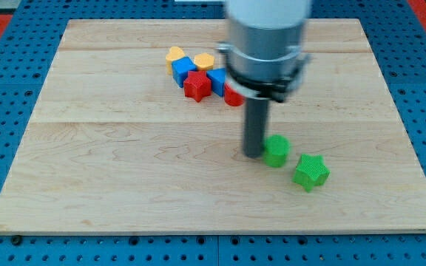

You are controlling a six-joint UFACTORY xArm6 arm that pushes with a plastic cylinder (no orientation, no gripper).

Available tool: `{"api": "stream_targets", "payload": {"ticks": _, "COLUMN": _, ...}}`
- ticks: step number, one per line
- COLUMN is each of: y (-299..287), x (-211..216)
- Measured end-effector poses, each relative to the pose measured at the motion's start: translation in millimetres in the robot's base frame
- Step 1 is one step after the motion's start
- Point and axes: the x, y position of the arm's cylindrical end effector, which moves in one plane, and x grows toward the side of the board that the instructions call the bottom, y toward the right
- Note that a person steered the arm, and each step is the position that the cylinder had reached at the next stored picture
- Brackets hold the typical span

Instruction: Push the green circle into the green star

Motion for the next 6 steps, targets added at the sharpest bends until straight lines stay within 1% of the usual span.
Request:
{"api": "stream_targets", "payload": {"ticks": 1, "y": 14, "x": -20}}
{"api": "stream_targets", "payload": {"ticks": 2, "y": 19, "x": -27}}
{"api": "stream_targets", "payload": {"ticks": 4, "y": 71, "x": -13}}
{"api": "stream_targets", "payload": {"ticks": 5, "y": 86, "x": -72}}
{"api": "stream_targets", "payload": {"ticks": 6, "y": 144, "x": -143}}
